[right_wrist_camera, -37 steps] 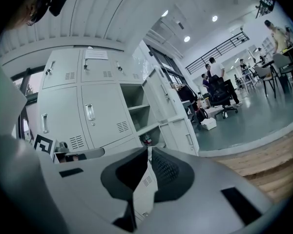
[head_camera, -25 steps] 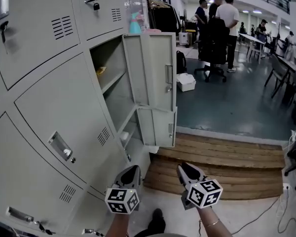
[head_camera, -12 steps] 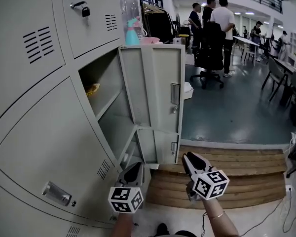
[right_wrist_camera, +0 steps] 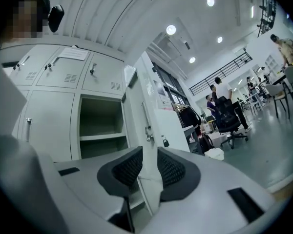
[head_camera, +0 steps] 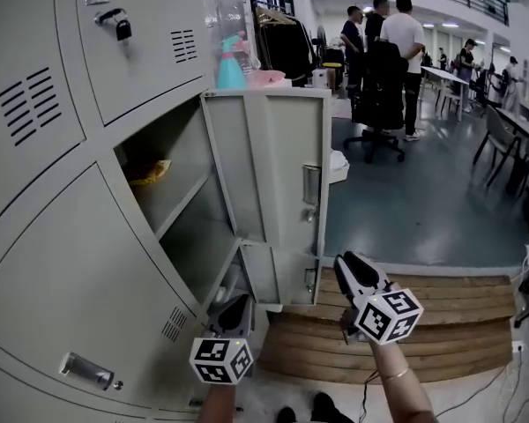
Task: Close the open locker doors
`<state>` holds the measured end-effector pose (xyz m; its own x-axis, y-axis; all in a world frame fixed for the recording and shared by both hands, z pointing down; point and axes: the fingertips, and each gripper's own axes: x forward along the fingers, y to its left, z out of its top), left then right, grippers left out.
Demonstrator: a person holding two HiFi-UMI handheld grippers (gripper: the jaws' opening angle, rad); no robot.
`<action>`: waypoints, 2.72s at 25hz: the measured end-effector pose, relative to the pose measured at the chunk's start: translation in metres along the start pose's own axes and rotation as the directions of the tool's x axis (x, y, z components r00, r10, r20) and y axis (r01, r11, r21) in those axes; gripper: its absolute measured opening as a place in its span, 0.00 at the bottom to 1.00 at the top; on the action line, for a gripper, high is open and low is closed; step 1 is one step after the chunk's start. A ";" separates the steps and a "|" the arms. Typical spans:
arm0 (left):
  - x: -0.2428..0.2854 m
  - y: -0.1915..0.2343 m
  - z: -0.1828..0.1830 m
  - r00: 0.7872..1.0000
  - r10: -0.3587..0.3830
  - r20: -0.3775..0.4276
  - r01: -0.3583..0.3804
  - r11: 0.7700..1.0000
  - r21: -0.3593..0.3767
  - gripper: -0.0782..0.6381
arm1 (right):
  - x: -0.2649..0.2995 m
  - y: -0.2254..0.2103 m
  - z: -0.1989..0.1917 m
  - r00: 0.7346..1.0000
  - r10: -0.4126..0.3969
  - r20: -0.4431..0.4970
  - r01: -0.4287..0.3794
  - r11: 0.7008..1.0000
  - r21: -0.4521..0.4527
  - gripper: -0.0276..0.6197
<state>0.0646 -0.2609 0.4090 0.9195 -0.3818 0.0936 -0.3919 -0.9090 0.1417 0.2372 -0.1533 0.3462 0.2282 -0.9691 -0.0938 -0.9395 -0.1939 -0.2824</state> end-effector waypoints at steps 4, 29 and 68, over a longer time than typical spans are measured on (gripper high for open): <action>0.012 -0.003 0.017 0.999 0.039 0.032 -0.040 0.999 0.009 0.14 | 0.023 -0.008 0.046 0.992 0.111 0.053 -0.111 0.994 -0.001 0.24; 0.033 -0.025 0.030 0.980 0.186 0.070 -0.187 0.982 0.020 0.14 | 0.095 -0.005 0.083 0.886 0.463 0.018 -0.463 0.884 0.067 0.29; -0.147 0.040 0.007 0.827 0.555 0.082 -0.550 0.831 -0.077 0.14 | 0.068 0.211 0.017 0.766 0.643 -0.002 -0.628 0.749 -0.211 0.21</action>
<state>-0.0855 -0.2422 0.3936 0.5457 -0.8346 0.0750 -0.8342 -0.5327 0.1424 0.0589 -0.2574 0.2645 -0.4293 -0.8674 -0.2519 -0.9008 0.4316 0.0490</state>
